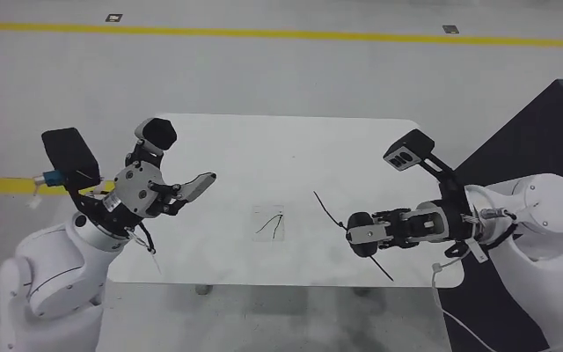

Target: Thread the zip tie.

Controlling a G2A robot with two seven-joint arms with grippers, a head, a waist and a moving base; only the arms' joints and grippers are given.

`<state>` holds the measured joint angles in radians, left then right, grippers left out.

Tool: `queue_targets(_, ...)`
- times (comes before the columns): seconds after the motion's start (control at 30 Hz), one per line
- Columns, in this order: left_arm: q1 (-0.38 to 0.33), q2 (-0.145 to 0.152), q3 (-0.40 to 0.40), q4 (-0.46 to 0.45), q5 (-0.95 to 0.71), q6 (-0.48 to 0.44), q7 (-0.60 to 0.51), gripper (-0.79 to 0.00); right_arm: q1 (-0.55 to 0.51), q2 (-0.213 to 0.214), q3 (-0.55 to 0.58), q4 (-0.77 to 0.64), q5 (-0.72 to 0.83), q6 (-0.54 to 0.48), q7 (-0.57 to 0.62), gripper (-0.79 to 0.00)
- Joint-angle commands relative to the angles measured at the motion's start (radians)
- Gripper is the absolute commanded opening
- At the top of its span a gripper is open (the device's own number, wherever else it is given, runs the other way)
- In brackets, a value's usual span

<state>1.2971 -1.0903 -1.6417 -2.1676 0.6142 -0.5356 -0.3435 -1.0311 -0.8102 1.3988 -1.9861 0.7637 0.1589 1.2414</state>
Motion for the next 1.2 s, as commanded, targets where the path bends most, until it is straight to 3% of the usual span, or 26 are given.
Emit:
queue_targets(0.0,0.0,0.0,-0.001,-0.002,0.0,0.001,0.0,0.0,0.034,-0.002,-0.022,0.042,-0.027,0.007,-0.006,-0.785)
queue_targets(0.13,0.0,0.0,-0.001,-0.002,0.0,0.001,0.0,0.0,0.133,-0.019,-0.133,0.178,-0.059,0.013,0.011,-0.785)
queue_targets(0.4,0.0,0.0,-0.001,-0.002,0.0,0.001,0.0,0.0,0.338,-0.083,-0.403,0.362,-0.183,-0.094,0.041,-0.785)
queue_targets(0.87,0.0,0.0,-0.001,-0.002,0.0,0.001,0.0,0.0,0.353,-0.088,-0.416,0.36,-0.203,-0.101,0.03,-0.785)
queue_targets(0.9,0.0,0.0,-0.001,-0.002,0.0,0.001,0.0,0.0,0.368,-0.086,-0.431,0.333,-0.297,-0.066,0.008,-0.785)
queue_targets(0.97,0.0,0.0,-0.001,-0.002,0.0,0.001,0.0,0.0,0.425,-0.091,-0.503,0.286,-0.516,0.1,-0.013,-0.785)
queue_targets(1.03,0.0,0.0,-0.001,-0.002,0.0,0.001,0.0,0.0,0.501,-0.113,-0.596,0.266,-0.631,0.209,-0.01,-0.785)
queue_targets(1.17,0.0,0.0,-0.001,-0.002,0.0,0.001,0.0,0.0,0.642,-0.178,-0.779,0.345,-0.759,0.277,0.016,-0.785)
